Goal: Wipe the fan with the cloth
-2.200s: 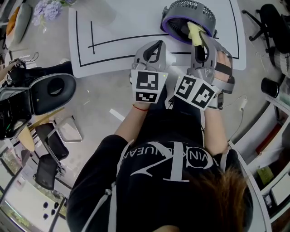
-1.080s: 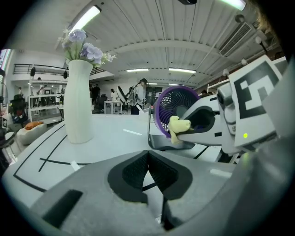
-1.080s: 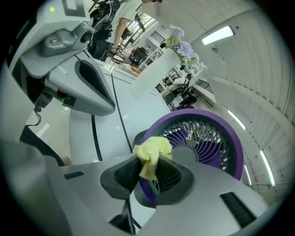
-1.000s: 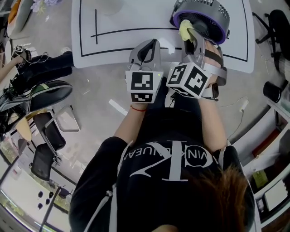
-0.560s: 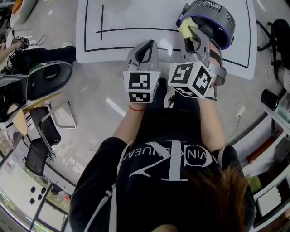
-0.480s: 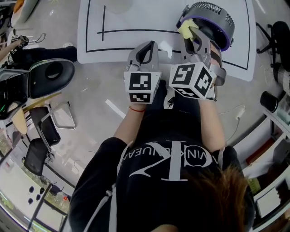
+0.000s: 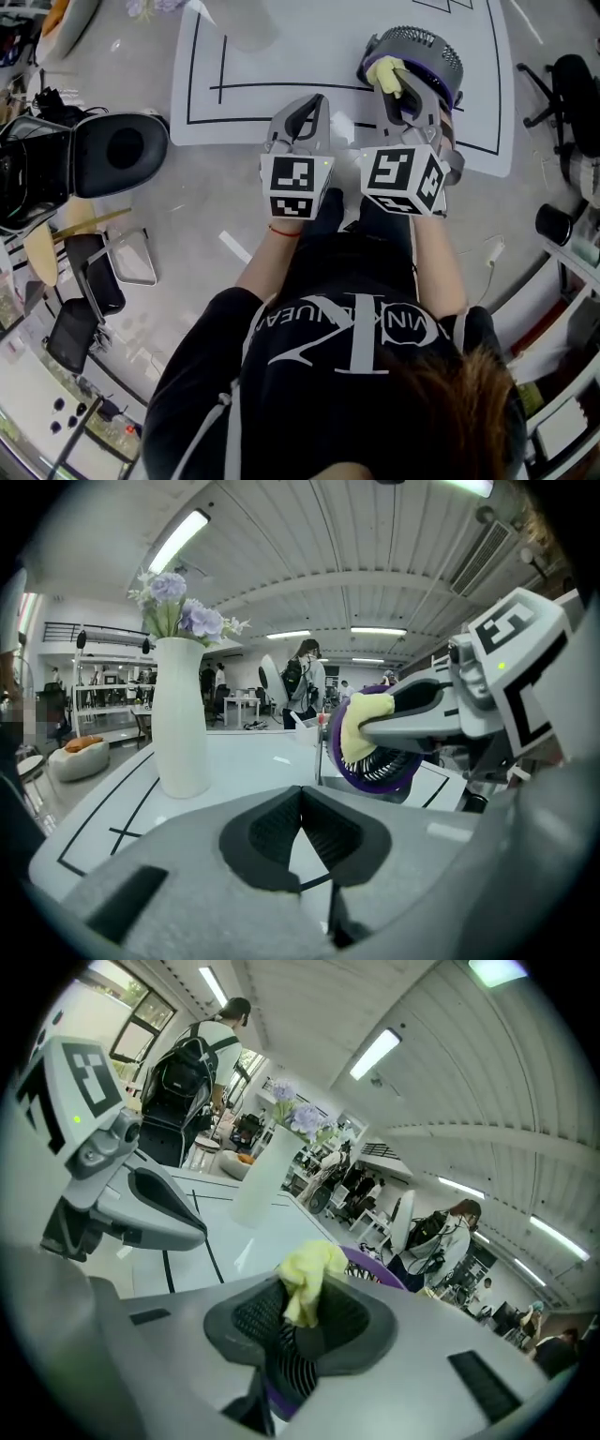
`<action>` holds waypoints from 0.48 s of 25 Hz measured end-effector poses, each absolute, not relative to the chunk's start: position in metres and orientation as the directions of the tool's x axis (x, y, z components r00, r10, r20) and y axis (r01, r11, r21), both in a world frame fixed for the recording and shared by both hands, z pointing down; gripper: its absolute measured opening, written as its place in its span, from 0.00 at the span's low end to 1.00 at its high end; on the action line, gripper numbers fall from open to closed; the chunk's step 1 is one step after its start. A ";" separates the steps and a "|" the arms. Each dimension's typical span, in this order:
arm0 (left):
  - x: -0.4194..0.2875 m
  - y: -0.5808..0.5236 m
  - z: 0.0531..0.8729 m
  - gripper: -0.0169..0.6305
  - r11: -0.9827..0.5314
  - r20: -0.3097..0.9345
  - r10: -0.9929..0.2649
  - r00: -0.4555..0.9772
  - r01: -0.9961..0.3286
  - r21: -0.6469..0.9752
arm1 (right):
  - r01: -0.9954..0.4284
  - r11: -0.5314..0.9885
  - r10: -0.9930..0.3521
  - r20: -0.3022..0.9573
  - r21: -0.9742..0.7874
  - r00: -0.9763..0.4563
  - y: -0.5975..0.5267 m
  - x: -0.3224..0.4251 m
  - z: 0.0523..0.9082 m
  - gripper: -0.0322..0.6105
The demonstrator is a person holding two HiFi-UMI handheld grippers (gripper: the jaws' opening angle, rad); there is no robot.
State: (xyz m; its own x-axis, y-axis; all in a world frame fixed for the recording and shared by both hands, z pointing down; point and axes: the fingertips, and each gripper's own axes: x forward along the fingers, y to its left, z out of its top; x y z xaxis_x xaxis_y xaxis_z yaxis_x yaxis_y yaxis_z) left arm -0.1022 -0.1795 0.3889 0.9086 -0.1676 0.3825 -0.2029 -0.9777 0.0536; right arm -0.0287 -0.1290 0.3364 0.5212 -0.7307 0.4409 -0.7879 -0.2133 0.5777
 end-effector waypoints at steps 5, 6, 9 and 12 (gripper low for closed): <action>-0.099 -0.184 0.375 0.04 -0.979 0.352 -0.173 0.920 -0.199 0.040 | -0.793 -0.259 -0.767 0.381 0.552 0.516 -0.119 -0.031 0.321 0.18; -0.098 -0.185 0.372 0.04 -0.979 0.343 -0.173 0.923 -0.199 0.041 | -0.789 -0.269 -0.772 0.367 0.552 0.519 -0.116 -0.032 0.317 0.18; -0.098 -0.184 0.363 0.04 -0.979 0.318 -0.176 0.932 -0.198 0.039 | -0.783 -0.289 -0.783 0.334 0.552 0.525 -0.107 -0.035 0.309 0.18; -0.105 -0.180 0.353 0.04 -0.980 0.297 -0.180 0.938 -0.198 0.032 | -0.793 -0.298 -0.799 0.317 0.531 0.512 -0.096 -0.045 0.304 0.18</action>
State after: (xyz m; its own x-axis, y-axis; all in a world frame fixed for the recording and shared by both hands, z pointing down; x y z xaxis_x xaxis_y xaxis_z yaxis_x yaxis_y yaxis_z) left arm -0.1046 -0.1802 0.3526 0.9378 -0.1798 0.2969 -0.1979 -0.9797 0.0319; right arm -0.0451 -0.0956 0.3035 0.5116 -0.7988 0.3165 -0.7933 -0.2975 0.5312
